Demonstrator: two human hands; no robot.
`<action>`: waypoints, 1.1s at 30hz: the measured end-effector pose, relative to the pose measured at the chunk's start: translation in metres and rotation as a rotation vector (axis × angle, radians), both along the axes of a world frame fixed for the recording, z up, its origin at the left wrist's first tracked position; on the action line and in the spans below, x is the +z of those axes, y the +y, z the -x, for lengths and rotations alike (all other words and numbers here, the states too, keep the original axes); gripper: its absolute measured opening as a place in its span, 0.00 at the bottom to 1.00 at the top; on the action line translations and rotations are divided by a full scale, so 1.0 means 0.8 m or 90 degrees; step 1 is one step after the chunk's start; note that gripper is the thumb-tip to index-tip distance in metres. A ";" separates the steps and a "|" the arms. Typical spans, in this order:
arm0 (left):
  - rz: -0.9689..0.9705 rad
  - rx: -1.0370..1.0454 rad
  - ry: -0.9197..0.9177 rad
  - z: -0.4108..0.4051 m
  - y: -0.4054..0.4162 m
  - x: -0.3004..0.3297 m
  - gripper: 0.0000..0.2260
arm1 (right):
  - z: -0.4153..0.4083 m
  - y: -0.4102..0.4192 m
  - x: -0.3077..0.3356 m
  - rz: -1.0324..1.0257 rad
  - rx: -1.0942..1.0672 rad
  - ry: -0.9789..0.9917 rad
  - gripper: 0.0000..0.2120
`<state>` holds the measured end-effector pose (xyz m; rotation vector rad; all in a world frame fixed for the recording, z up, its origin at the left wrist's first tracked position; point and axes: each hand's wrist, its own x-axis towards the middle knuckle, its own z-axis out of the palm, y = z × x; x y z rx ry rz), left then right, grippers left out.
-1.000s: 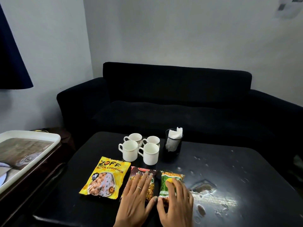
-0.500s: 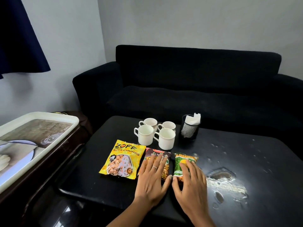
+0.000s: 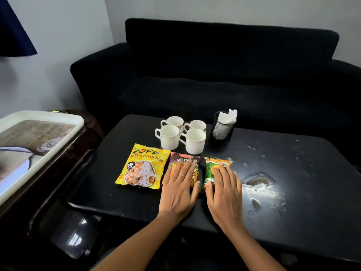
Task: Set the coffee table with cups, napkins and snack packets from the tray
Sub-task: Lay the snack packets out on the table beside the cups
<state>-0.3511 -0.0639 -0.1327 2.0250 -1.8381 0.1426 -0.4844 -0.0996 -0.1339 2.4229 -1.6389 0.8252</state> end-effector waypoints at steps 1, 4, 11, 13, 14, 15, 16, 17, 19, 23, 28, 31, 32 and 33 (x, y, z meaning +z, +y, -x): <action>-0.003 0.000 0.004 0.000 0.000 -0.002 0.26 | 0.000 0.000 -0.001 -0.001 -0.001 0.004 0.23; -0.009 -0.004 0.003 -0.001 -0.003 -0.004 0.26 | -0.001 -0.002 -0.002 0.003 -0.001 0.012 0.23; -0.002 -0.040 0.018 -0.003 -0.008 -0.012 0.27 | 0.000 -0.006 -0.011 0.027 0.027 0.012 0.22; 0.018 -0.053 0.017 -0.003 -0.003 -0.002 0.27 | 0.002 -0.002 0.000 0.055 0.045 0.014 0.22; 0.014 -0.058 0.019 -0.004 -0.005 -0.005 0.28 | 0.002 -0.004 -0.003 0.055 0.054 0.021 0.22; 0.011 -0.062 0.018 -0.004 -0.008 -0.009 0.28 | 0.002 -0.006 -0.006 0.053 0.066 0.030 0.22; 0.010 -0.061 0.022 -0.004 -0.009 -0.017 0.27 | 0.003 -0.007 -0.013 0.047 0.070 0.031 0.22; 0.010 -0.058 0.023 -0.005 -0.009 -0.023 0.27 | 0.004 -0.008 -0.019 0.040 0.069 0.032 0.22; 0.000 -0.056 0.024 -0.004 -0.007 -0.028 0.27 | 0.004 -0.007 -0.024 0.023 0.071 0.038 0.23; -0.014 -0.068 0.034 0.000 -0.005 -0.022 0.27 | 0.003 -0.004 -0.018 -0.011 0.069 0.045 0.23; -0.050 -0.066 0.028 -0.001 -0.006 -0.019 0.27 | 0.002 -0.003 -0.015 -0.061 0.057 0.059 0.22; -0.122 -0.057 0.012 0.003 0.000 -0.001 0.27 | 0.001 0.000 -0.001 -0.113 0.037 0.098 0.22; -0.151 -0.064 0.004 0.002 0.004 0.006 0.27 | 0.000 0.000 0.008 -0.133 0.042 0.114 0.22; -0.182 -0.068 -0.017 0.001 0.007 0.021 0.27 | -0.002 -0.002 0.022 -0.164 0.051 0.132 0.23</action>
